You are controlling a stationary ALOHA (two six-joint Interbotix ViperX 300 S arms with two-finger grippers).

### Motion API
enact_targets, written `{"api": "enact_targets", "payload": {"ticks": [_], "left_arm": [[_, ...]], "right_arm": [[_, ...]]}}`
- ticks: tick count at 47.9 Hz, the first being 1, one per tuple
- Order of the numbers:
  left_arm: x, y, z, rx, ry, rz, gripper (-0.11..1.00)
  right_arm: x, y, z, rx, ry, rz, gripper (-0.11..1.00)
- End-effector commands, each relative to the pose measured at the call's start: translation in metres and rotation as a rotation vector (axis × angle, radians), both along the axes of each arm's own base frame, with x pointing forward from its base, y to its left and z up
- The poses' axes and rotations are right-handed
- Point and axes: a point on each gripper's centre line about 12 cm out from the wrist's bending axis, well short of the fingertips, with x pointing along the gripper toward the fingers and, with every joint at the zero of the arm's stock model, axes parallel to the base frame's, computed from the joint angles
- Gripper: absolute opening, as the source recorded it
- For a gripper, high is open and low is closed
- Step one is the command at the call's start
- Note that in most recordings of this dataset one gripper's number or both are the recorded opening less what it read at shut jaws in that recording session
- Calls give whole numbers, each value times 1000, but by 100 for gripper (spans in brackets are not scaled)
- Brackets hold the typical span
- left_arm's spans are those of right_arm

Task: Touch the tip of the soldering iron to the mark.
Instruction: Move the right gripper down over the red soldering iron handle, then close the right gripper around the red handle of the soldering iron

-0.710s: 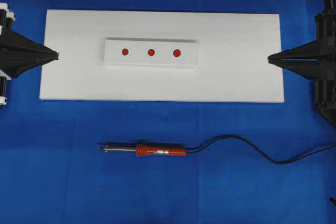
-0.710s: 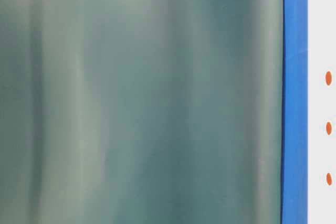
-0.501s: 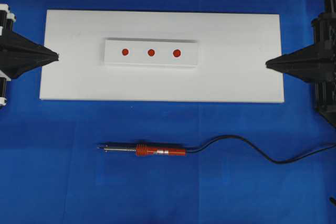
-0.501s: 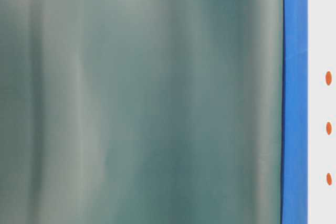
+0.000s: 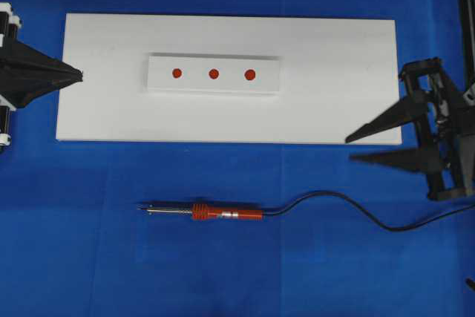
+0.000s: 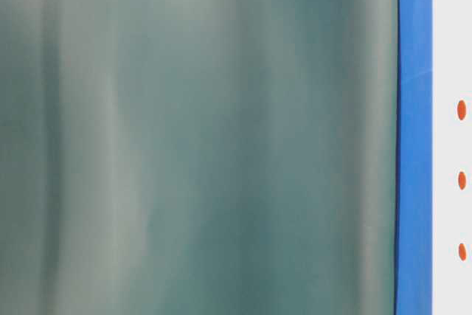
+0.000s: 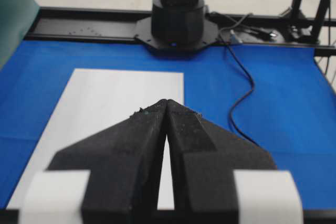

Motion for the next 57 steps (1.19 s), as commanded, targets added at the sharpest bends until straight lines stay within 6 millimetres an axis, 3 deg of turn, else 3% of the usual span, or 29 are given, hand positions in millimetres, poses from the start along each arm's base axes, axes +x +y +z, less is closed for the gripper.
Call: {"api": "enact_targets", "payload": {"ticks": [1,7,9,23,31,50,57], "left_arm": [[1,1,4,-1,-14,3,0],[1,1,4,-1,-14,3,0],[1,1,4,-1,-12,3,0],[0,0,0,-1,-5,2,0],[-2,1,-1,0,-6,3,0],[-7,0,-1,0,-20,3,0],[-7,0,-2,0,-18,3,0]], "right_arm": [[13,7,5,33,-1,7,48],[33,15,-7,54,30,8,84],[40,17,-11,59,41,6,91],[95,40,-43,88,127,-4,88],[122,48,-76,129,155,-48,88],[147,67,-140,165,238,-126,88],[158,72,-155,161,259,-132,88]]}}
